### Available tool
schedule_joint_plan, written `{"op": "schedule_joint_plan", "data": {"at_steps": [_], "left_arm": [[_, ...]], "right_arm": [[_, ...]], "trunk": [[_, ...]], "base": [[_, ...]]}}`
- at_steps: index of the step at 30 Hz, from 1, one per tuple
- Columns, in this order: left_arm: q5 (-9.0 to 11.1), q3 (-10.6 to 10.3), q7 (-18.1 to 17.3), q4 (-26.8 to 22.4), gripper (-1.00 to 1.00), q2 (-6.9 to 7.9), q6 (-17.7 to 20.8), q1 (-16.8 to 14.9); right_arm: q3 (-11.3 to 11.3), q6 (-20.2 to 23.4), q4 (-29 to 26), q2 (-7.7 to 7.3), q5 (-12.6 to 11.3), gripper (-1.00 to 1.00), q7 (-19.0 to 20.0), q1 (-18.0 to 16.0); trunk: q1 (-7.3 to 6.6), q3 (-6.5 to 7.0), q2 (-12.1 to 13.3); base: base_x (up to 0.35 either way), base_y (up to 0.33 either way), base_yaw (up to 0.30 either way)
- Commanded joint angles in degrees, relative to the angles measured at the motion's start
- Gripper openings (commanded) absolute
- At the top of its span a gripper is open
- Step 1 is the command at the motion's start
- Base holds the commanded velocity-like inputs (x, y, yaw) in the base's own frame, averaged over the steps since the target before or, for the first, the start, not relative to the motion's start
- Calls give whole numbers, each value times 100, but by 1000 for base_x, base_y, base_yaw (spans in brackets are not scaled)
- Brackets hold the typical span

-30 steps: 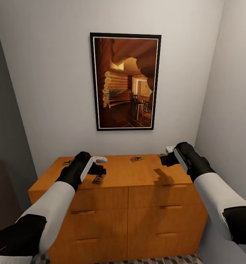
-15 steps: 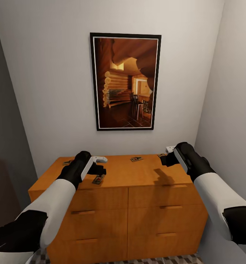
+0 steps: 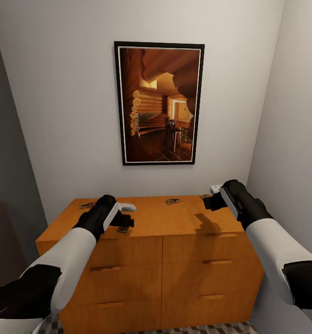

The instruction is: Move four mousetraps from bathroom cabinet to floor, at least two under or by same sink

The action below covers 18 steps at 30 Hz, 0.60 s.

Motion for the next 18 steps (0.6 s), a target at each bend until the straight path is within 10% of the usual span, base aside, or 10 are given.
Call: {"op": "schedule_joint_plan", "data": {"at_steps": [1, 18], "left_arm": [[19, -21, 2, 8, 100, 4, 22, -4], [-8, -17, 2, 10, 100, 1, 17, -4]], "right_arm": [[28, 21, -5, -8, -49, -100, -21, -5], [28, 21, -5, -8, -55, -100, -21, -5]], "trunk": [[0, -7, -4], [0, -7, -4]], "base": [[0, 0, 0], [0, 0, 0]]}}
